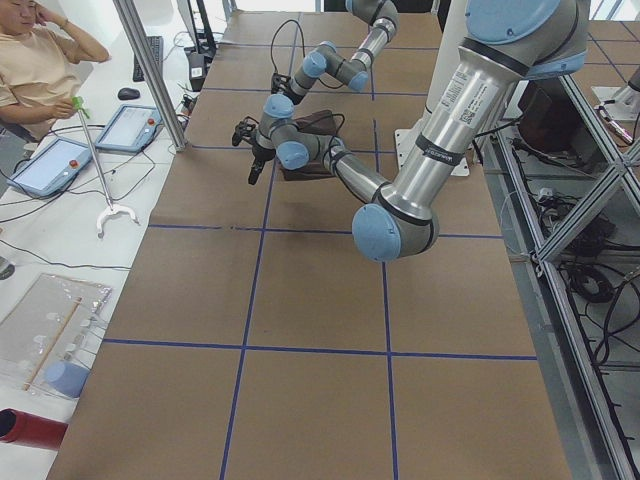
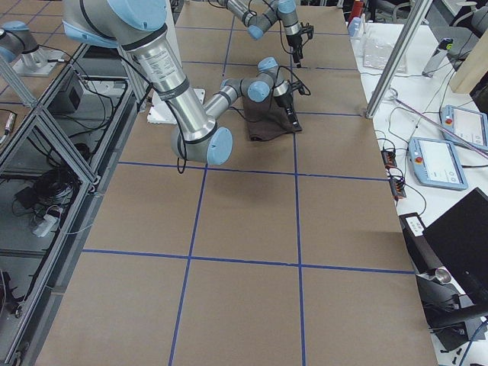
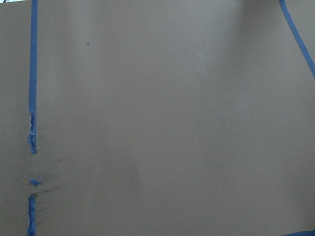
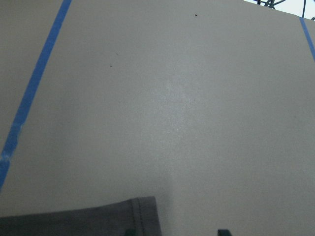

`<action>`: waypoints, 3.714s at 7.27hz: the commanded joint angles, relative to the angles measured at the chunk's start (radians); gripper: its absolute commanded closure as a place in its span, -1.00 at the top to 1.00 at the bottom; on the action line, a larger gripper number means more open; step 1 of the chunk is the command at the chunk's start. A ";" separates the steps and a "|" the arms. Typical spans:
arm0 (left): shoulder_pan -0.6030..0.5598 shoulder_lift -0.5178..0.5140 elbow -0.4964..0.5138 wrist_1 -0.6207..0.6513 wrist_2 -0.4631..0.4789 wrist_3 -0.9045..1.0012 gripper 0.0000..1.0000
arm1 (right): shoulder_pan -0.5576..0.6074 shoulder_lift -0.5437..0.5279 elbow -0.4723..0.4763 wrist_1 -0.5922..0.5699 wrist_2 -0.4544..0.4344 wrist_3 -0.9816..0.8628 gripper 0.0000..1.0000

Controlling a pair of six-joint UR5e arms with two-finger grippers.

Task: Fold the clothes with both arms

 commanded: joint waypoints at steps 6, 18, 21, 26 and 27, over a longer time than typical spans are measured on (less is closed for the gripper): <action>0.222 -0.110 0.053 0.141 0.145 -0.263 1.00 | 0.191 -0.093 0.170 -0.012 0.348 -0.139 1.00; 0.020 0.078 -0.280 0.218 0.047 0.066 1.00 | 0.330 -0.258 0.306 -0.033 0.559 -0.278 1.00; -0.154 0.264 -0.499 0.340 -0.098 0.347 1.00 | 0.541 -0.479 0.462 -0.171 0.693 -0.656 1.00; -0.461 0.560 -0.441 0.343 -0.244 0.632 1.00 | 0.864 -0.863 0.436 -0.160 0.748 -0.989 1.00; -0.585 0.612 -0.439 0.336 -0.287 0.648 1.00 | 0.922 -0.906 0.436 -0.162 0.835 -0.989 1.00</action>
